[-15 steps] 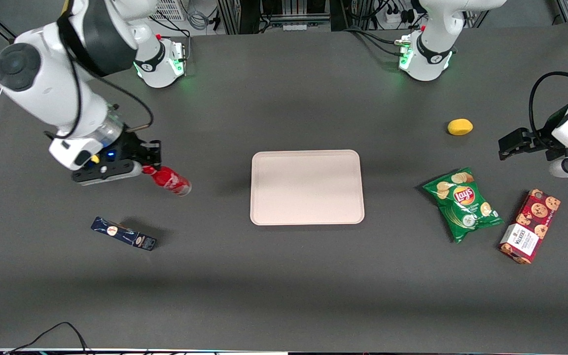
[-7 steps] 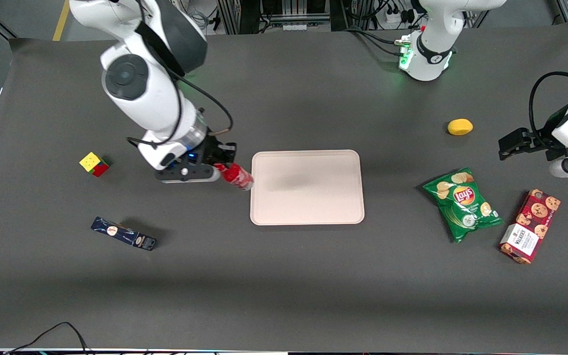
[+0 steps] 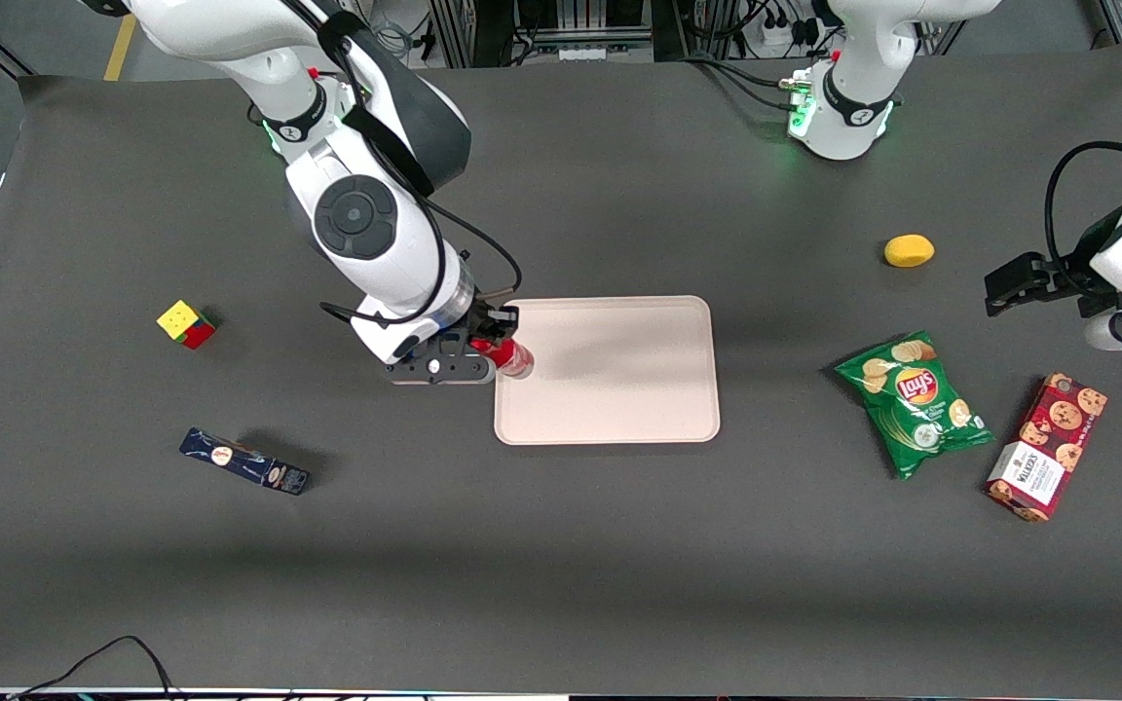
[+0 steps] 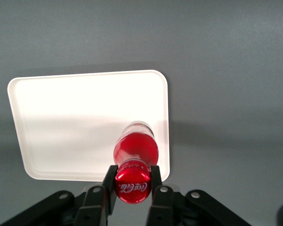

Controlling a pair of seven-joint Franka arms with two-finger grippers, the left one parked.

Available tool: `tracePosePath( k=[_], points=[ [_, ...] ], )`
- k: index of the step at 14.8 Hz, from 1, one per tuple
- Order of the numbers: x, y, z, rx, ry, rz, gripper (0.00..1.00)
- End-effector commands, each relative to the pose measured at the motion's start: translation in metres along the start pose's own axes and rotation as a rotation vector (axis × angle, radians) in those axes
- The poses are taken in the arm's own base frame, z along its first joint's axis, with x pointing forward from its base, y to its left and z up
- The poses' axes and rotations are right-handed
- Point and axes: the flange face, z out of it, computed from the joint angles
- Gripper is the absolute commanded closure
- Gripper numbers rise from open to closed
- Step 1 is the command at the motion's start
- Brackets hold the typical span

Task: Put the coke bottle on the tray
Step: 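Lift the bottle and carry it with the right gripper onto the tray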

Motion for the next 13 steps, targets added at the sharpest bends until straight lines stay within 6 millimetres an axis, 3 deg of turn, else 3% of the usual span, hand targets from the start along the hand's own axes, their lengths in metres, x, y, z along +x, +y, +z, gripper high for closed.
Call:
tracePosePath(
  k=[1,4,7,13],
  points=[
    [0.002,-0.019,0.019,-0.034,0.044,0.052,1.00],
    [-0.002,-0.031,0.049,-0.082,0.058,0.074,1.00],
    [-0.008,-0.041,0.057,-0.082,0.062,0.086,1.00],
    [-0.007,-0.038,0.077,-0.103,0.086,0.087,1.00]
  ],
)
